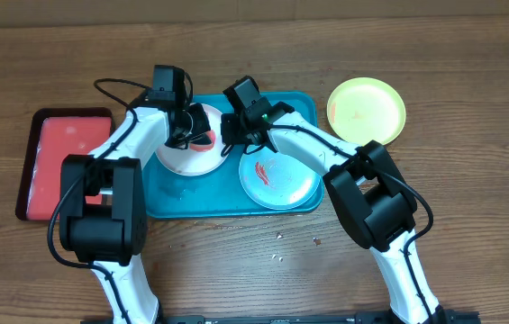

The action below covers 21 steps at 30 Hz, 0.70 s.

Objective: Clean dirty plates on tray and stack at the side
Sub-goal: 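Scrub the white plate with the sponge in the left gripper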

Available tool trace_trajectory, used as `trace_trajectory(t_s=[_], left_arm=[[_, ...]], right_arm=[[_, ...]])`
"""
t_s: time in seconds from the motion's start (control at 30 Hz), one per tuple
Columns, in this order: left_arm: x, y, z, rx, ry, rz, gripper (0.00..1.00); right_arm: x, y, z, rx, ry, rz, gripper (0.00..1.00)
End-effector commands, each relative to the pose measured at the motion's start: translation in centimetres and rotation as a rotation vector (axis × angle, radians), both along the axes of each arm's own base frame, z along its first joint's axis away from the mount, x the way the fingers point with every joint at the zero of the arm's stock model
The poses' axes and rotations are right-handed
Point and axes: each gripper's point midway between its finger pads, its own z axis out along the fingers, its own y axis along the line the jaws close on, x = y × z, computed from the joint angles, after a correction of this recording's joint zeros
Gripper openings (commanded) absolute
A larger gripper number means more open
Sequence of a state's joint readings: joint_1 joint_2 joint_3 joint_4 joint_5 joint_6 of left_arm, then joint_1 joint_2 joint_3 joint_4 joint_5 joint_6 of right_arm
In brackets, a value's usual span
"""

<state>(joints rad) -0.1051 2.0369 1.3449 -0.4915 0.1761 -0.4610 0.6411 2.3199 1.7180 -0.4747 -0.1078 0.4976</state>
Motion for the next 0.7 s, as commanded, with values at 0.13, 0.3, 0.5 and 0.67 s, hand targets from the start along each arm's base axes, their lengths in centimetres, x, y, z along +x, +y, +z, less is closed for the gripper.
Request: trace_trajectory(t_s=[0.13, 0.3, 0.5, 0.67], left_arm=[[-1.7, 6.0, -2.3, 0.190, 0.099, 0.100, 0.04], [-3.5, 10.9, -1.4, 0.259, 0.200, 0.155, 0.04], [-1.1, 8.1, 1.8, 0.038, 0.149, 0.090, 0.04], [-0.8, 1.6, 0.9, -0.097, 0.149, -0.008, 0.04]], right_arm=[[-1.1, -1.3, -2.7, -0.066, 0.058, -0.011, 0.04], [-0.9, -2.1, -2.9, -0.104, 0.048, -0.032, 0.04], [-0.8, -2.1, -2.8, -0.102, 0.045, -0.032, 0.04], [-0.7, -1.9, -2.7, -0.096, 0.038, -0.032, 0.04]])
